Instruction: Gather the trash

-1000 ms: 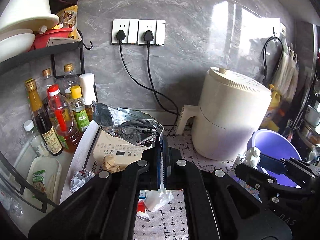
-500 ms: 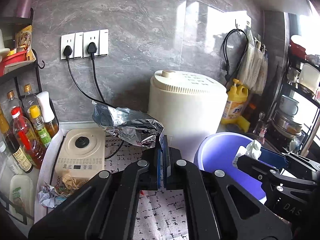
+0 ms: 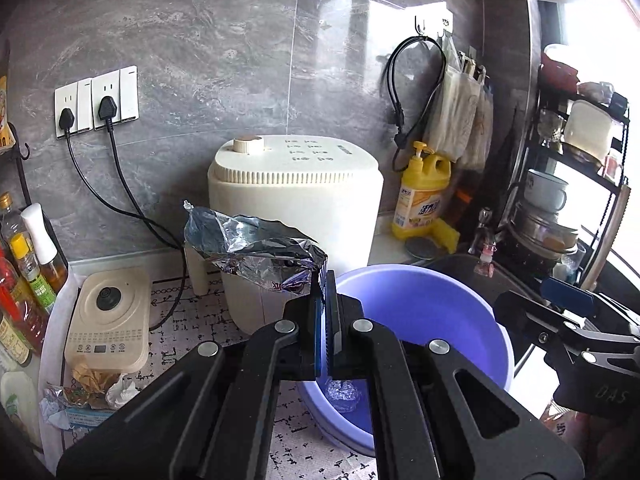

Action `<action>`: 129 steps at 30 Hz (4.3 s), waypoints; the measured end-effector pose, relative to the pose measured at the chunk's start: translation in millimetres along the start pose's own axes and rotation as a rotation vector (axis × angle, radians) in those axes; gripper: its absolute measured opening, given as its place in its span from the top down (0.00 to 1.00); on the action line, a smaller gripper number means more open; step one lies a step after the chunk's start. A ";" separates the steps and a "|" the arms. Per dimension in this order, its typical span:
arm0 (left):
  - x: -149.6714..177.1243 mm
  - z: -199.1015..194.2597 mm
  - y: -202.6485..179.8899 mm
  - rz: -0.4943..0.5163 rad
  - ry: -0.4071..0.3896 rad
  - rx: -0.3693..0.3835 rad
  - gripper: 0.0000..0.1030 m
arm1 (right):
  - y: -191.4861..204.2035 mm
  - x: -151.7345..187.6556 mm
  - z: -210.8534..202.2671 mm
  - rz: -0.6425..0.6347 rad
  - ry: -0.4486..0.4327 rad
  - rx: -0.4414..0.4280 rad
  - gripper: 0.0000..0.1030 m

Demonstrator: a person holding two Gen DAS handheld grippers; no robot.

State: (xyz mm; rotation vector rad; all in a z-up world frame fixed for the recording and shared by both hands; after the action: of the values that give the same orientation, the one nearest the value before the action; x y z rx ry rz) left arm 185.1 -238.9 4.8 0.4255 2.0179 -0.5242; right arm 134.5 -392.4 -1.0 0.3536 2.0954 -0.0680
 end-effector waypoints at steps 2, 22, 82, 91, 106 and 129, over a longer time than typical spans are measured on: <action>0.3 4.7 -8.7 0.009 0.005 0.017 0.98 | -8.7 0.1 -0.5 0.014 0.000 0.013 0.16; 14.7 0.1 -6.6 0.012 0.035 0.020 0.25 | -37.4 19.9 -6.1 0.071 0.025 0.078 0.14; 114.0 -135.7 246.3 -0.357 0.084 -0.446 0.45 | 259.6 114.1 28.3 -0.318 0.255 -0.428 0.31; 123.2 -100.0 271.4 -0.419 0.144 -0.458 0.63 | 294.0 124.9 62.1 -0.381 0.326 -0.520 0.43; 135.7 -56.7 309.9 -0.515 0.212 -0.438 0.67 | 341.8 151.2 106.9 -0.493 0.453 -0.586 0.46; 123.9 -80.5 289.8 -0.474 0.163 -0.475 0.95 | 333.6 159.1 99.6 -0.459 0.489 -0.614 0.95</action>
State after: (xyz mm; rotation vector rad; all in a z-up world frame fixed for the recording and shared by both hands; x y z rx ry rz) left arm 213.1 58.7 -123.5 -0.3167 2.3213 -0.2774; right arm 232.5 -56.7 -156.9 -0.5335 2.5031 0.4217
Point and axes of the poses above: each gripper's, at about its wrist camera, not at the fingertips, and z roughly the way its jaws point, y to its left, x to its underside, the point moved 7 cm from there along z, roughly the way its jaws point, and after that the axes turned 14 degrees about x, right-handed, at the moved point
